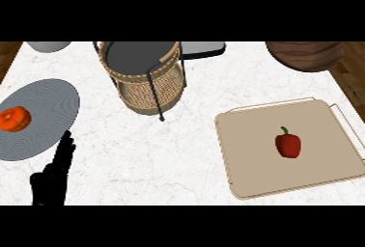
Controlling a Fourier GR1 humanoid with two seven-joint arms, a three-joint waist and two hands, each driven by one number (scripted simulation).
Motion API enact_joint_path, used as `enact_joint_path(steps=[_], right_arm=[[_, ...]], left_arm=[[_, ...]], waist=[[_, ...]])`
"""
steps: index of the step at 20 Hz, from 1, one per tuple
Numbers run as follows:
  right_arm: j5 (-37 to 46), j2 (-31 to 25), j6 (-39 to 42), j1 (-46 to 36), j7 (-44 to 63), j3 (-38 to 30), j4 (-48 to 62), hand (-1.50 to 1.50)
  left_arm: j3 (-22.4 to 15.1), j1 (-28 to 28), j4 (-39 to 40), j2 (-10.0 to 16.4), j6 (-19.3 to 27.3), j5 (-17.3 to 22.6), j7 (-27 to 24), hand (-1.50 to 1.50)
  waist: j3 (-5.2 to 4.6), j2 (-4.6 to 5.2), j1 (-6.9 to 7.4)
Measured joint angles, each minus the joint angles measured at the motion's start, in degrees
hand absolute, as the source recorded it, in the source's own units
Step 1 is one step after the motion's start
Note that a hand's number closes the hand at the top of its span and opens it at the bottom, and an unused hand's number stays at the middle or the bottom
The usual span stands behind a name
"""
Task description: Pick the bell pepper from the tray and place it in the tiered basket
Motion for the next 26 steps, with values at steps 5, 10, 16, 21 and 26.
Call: enact_joint_path(steps=[5,10,16,21,26], right_arm=[[-0.74,7.45,-6.98,12.15,-5.38,-4.74,-12.82,-1.50],[2.27,5.12,-5.97,24.99,4.80,0.76,-23.66,-1.50],[8.47,-6.29,-1.94,33.78,22.17,8.50,-30.75,-1.50],[15.57,-16.88,-0.09,36.48,39.52,11.87,-35.27,-1.50],[25.02,-23.07,1.69,32.63,56.76,15.43,-39.37,-1.50]], left_arm=[[-1.20,-0.50,2.59,-2.56,-1.52,0.96,0.56,0.00],[-2.61,-1.92,4.04,-4.53,-1.60,0.08,1.10,0.00],[-4.01,-3.88,5.09,-5.68,-1.82,-1.22,1.26,0.00],[-4.11,-5.71,5.46,-5.89,-2.45,-1.42,2.29,0.00],[-4.37,-7.01,6.44,-6.80,-2.82,-1.90,2.87,0.00]], waist=[[0.07,-0.11,2.26],[-0.06,0.20,4.28],[-0.28,0.89,6.44],[-0.26,1.12,7.92],[-0.14,1.06,8.71]])
